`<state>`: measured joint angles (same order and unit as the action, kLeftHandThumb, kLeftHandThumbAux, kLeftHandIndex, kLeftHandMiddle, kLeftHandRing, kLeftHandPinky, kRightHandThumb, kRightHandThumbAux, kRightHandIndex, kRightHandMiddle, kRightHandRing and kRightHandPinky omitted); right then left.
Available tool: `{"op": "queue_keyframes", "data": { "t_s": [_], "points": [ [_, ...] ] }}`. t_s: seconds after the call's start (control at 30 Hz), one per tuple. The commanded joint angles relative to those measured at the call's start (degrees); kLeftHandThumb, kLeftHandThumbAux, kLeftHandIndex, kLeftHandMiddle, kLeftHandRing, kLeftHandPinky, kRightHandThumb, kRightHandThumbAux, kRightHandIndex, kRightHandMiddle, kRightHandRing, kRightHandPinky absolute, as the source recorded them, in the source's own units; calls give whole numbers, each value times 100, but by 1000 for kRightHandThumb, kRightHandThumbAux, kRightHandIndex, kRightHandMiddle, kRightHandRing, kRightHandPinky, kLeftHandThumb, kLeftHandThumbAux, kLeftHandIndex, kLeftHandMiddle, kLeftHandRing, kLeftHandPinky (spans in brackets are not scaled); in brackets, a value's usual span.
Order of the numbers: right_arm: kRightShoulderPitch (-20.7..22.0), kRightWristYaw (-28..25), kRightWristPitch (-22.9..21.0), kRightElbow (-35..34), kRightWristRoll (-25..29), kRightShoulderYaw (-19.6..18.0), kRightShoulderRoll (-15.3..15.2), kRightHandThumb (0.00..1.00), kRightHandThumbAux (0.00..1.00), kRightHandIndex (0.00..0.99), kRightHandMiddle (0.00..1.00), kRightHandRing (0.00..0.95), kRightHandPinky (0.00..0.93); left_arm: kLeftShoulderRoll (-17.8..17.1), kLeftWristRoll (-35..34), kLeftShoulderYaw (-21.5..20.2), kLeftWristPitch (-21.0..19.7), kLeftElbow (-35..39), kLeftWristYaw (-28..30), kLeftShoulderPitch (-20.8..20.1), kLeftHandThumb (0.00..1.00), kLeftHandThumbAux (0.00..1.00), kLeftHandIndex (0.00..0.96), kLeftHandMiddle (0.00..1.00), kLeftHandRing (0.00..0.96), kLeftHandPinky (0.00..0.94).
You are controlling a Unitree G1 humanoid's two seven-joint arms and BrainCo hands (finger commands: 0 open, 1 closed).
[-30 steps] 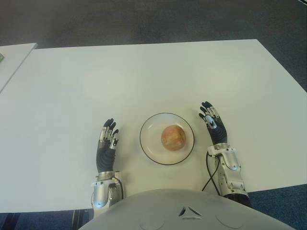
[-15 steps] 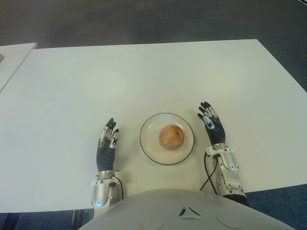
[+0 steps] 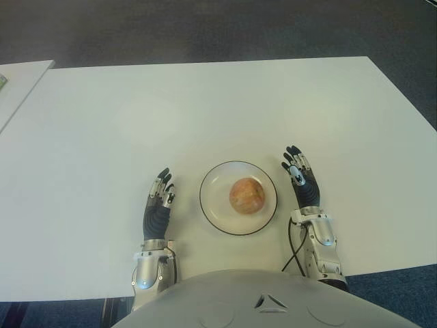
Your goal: Put the apples into the plate.
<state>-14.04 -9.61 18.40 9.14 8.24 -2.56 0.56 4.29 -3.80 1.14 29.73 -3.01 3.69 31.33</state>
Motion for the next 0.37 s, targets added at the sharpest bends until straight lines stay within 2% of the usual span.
{"op": "queue_keyframes", "data": {
  "t_s": [0.03,0.1,0.2,0.3,0.37],
  "points": [
    [-263,60,-145,158,12,25,104,104,450,11,36,0,0,131,-145,137,-193,216,1,207,216,465,292,0,0,0],
    [-265,76,-145,147,4,28,124,105,460,4,33,0,0,181,-263,138,-219,263,10,232,282,495,350,0,0,0],
    [-268,98,-153,136,-10,33,148,105,467,1,30,0,0,213,-424,114,-242,226,33,205,326,520,392,10,0,0],
    [-256,116,-168,132,-14,42,164,106,473,0,27,0,0,145,-737,-62,-195,-81,139,-25,347,545,412,29,0,0],
    [-241,132,-183,137,-20,49,173,107,476,0,25,0,0,18,-900,-253,-27,-545,289,-248,340,552,403,33,0,0]
  ]
}}
